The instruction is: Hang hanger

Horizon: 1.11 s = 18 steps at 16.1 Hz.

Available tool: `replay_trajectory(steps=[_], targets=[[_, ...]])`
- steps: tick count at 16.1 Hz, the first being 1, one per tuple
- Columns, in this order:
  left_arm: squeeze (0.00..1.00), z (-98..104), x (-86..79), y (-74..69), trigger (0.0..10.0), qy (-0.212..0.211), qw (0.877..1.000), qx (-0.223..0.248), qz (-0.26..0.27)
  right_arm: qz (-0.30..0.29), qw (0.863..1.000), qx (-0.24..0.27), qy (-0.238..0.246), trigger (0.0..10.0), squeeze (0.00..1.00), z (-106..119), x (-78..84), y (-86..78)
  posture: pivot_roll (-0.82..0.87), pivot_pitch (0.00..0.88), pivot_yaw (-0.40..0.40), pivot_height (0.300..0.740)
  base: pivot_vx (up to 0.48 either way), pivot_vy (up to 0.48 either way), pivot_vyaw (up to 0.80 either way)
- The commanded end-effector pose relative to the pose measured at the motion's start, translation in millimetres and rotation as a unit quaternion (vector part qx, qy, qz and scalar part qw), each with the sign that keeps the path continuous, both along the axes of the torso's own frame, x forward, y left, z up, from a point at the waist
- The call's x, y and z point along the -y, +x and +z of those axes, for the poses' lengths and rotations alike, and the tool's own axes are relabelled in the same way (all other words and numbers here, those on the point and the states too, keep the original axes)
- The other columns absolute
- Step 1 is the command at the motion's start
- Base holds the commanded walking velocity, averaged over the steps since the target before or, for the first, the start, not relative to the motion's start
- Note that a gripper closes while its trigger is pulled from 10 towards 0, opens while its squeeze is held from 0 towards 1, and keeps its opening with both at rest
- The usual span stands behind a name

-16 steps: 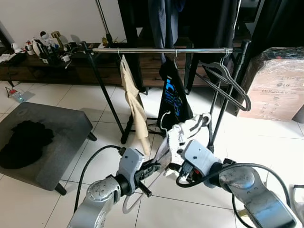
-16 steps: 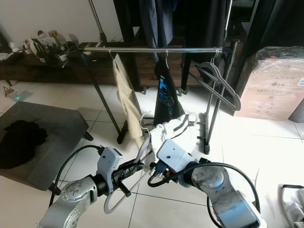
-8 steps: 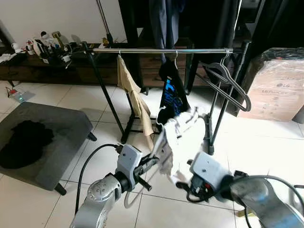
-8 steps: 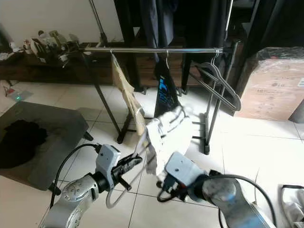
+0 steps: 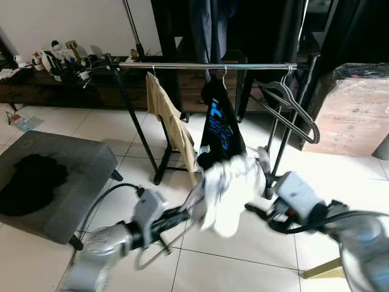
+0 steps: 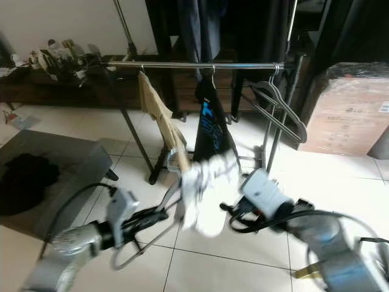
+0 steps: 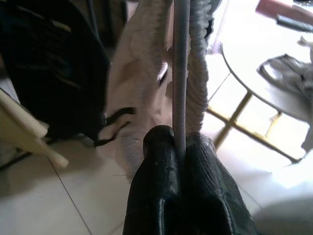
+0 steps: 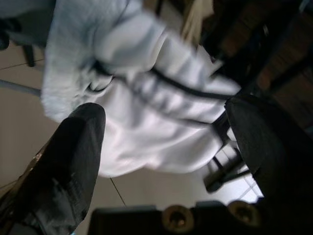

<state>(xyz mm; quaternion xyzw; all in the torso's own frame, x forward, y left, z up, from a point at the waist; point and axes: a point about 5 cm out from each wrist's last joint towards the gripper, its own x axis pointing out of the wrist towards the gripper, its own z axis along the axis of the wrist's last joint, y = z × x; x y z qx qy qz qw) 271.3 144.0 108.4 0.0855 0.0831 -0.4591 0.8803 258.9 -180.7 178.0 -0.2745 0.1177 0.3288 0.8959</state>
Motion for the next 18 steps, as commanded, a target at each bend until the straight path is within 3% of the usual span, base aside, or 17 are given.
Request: replay_trajectory(steps=[1, 3, 5, 6, 9, 12, 15, 18], targets=[[0.0, -5.4, -7.2, -5.4, 10.0, 0.019, 0.999, -0.01, -0.034, 0.022, 1.0, 0.002, -0.005, 10.0, 0.0, 6.1, 6.5, -1.3, -0.17, 0.13, 0.058, 0.74, 0.0, 0.0, 0.0], [0.0, -2.8, -13.1, -3.9, 10.0, 0.015, 0.998, -0.012, -0.055, 0.051, 0.999, -0.009, -0.012, 10.0, 0.0, 11.0, 17.4, -3.2, -0.17, 0.134, 0.056, 0.74, 0.0, 0.0, 0.0], [0.0, -2.2, -11.1, -6.6, 10.0, 0.005, 0.994, -0.021, -0.112, 0.133, 0.988, -0.061, -0.044, 10.0, 0.0, 4.8, 21.9, -14.2, -0.19, 0.132, 0.05, 0.74, 0.0, 0.0, 0.0], [0.0, -5.0, -8.5, -15.3, 10.0, 0.007, 0.983, -0.044, -0.18, 0.16, 0.982, -0.085, -0.058, 10.0, 0.0, 3.1, 26.8, -14.4, -0.19, 0.135, 0.047, 0.74, 0.0, 0.0, 0.0], [0.0, -9.4, -5.4, -22.4, 10.0, 0.026, 0.964, -0.05, -0.258, 0.206, 0.969, -0.109, -0.085, 10.0, 0.0, 4.2, 27.8, -15.5, -0.2, 0.144, 0.05, 0.74, 0.0, 0.0, 0.0], [0.0, -14.6, -5.9, -20.8, 10.0, 0.056, 0.955, -0.053, -0.288, 0.227, 0.965, -0.097, -0.092, 10.0, 0.0, 16.2, 29.5, -13.4, -0.21, 0.143, 0.06, 0.74, 0.0, 0.0, 0.0], [0.0, -18.3, -8.1, -16.9, 10.0, 0.065, 0.952, -0.051, -0.294, 0.25, 0.957, -0.107, -0.103, 10.0, 0.0, 21.9, 35.2, -14.4, -0.22, 0.14, 0.062, 0.74, 0.0, 0.0, 0.0], [0.0, -18.4, -8.5, -12.5, 10.0, 0.079, 0.95, -0.039, -0.298, 0.312, 0.93, -0.161, -0.112, 10.0, 0.0, 13.7, 34.7, -26.8, -0.22, 0.143, 0.075, 0.74, 0.0, 0.0, 0.0]])
